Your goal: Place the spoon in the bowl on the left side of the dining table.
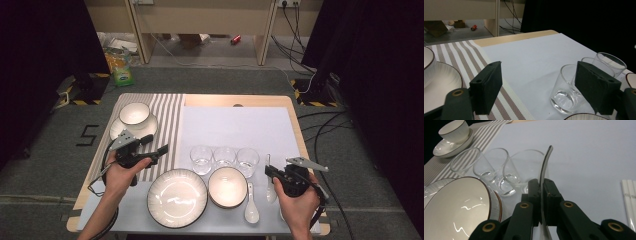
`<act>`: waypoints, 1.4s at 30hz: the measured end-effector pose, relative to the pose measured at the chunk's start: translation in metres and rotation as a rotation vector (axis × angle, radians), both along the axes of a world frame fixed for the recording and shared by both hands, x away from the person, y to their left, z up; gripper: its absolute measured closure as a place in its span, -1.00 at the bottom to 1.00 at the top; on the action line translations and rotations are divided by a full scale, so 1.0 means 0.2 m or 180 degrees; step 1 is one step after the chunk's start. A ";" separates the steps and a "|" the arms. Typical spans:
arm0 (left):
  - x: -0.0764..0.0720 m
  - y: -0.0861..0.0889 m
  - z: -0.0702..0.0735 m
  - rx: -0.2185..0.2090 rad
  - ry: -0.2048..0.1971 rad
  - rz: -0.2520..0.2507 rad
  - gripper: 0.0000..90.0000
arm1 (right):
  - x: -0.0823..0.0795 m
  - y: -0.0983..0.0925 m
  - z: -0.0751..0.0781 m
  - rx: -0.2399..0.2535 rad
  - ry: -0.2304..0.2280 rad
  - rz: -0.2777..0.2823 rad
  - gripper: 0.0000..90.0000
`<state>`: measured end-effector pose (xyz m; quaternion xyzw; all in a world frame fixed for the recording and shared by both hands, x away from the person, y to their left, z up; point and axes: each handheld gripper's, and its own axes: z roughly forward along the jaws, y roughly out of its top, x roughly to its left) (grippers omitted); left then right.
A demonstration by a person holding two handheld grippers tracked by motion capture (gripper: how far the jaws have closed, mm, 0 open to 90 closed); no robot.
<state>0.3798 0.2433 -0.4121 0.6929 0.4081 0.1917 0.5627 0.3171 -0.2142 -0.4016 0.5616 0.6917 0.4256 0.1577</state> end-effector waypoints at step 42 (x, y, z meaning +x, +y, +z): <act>0.04 -0.04 0.02 -0.0075 -0.0023 0.0039 -0.57 | 0.07 0.07 0.14 0.0079 -0.0611 0.0035 0.91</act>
